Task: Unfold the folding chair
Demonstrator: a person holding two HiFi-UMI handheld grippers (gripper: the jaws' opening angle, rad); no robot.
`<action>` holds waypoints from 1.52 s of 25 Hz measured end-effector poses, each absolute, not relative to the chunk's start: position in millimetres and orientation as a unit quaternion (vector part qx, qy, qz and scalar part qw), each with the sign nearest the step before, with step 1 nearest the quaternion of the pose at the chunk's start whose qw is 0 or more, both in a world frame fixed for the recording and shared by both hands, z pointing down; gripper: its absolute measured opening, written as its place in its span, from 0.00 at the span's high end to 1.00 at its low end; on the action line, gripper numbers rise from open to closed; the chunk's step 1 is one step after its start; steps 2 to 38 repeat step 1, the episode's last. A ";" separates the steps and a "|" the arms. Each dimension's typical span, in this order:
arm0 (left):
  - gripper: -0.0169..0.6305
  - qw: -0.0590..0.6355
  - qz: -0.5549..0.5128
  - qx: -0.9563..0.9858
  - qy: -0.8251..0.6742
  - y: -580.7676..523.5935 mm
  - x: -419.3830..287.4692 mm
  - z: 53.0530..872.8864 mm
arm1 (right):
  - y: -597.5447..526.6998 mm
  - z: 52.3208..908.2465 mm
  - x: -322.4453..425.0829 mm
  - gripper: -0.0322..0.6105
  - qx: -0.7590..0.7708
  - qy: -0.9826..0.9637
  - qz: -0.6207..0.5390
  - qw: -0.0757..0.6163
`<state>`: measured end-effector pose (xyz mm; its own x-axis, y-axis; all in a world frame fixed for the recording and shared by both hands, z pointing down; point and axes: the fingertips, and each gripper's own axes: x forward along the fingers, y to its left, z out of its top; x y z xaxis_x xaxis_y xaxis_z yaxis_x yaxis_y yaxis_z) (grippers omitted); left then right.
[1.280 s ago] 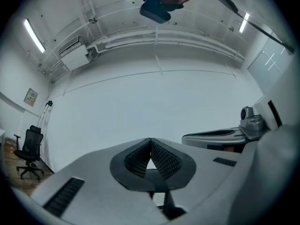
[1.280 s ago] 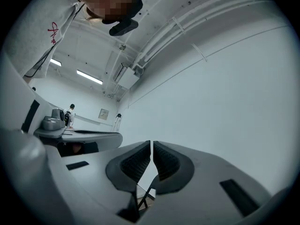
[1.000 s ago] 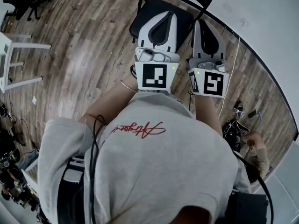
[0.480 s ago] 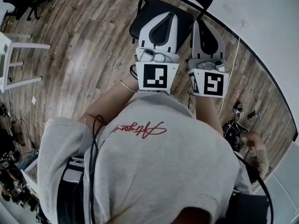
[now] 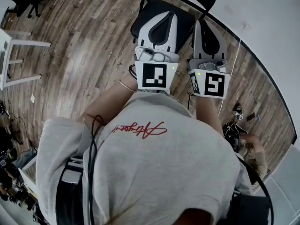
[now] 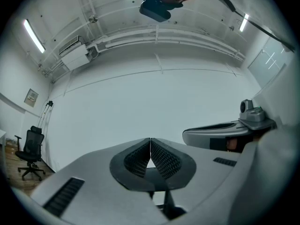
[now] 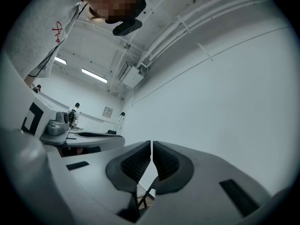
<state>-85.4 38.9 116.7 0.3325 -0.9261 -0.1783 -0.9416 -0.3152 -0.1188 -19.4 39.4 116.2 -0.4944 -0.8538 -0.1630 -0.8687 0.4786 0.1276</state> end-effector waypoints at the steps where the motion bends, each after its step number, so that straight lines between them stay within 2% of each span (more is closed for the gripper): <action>1: 0.95 0.103 0.037 -0.810 0.577 39.1 -86.1 116.8 | 39.4 115.9 -19.4 0.91 -0.502 0.859 0.096 0.040; 38: 0.95 0.103 0.037 -0.810 0.577 39.1 -86.1 116.8 | 39.4 115.9 -19.4 0.91 -0.502 0.859 0.096 0.040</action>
